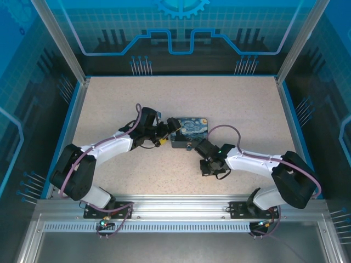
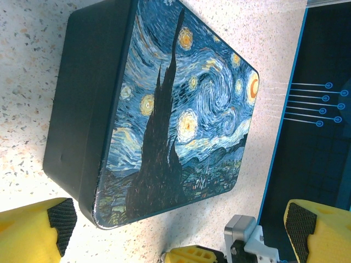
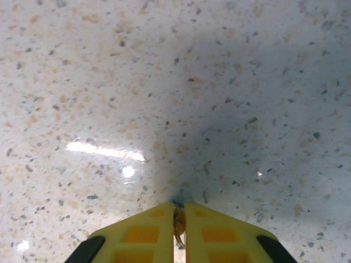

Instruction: Unlock the padlock with the key

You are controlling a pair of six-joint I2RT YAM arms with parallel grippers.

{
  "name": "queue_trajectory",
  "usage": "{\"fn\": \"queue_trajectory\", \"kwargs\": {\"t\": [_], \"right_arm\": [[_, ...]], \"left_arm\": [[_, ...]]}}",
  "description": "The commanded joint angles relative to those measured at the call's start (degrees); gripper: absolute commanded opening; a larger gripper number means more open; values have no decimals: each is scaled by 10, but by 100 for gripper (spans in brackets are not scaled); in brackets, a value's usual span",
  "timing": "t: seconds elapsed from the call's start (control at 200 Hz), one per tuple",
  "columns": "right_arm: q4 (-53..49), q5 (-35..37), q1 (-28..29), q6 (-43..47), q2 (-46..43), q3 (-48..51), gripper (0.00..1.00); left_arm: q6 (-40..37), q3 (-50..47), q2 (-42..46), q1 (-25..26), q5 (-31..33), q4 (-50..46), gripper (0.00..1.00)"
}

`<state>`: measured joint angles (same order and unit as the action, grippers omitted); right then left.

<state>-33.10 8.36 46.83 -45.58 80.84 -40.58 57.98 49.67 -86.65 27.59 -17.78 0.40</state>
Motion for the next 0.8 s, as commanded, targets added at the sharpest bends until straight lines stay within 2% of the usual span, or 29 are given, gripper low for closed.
{"fn": "queue_trajectory", "kwargs": {"t": [0.0,0.26,0.305,0.325,0.4,0.445,0.795], "right_arm": [[-31,-5,9,-8,-29,9,8],[-39,-15,5,-22,-95,27,2],[-36,-19,5,-21,-99,32,7],[-34,-20,5,-21,-100,34,12],[-38,-14,4,-24,-100,37,46],[-37,-11,3,-25,-99,40,55],[-19,-21,3,-27,-82,46,56]], "left_arm": [[-7,-1,8,-2,5,-7,99],[-7,1,5,-2,4,-4,99],[-8,1,5,-2,4,-4,99],[-8,1,6,-2,4,-5,99],[-8,2,5,-2,4,-4,99],[-8,1,5,-2,5,-4,99],[-7,9,1,-2,5,-4,99]]}}
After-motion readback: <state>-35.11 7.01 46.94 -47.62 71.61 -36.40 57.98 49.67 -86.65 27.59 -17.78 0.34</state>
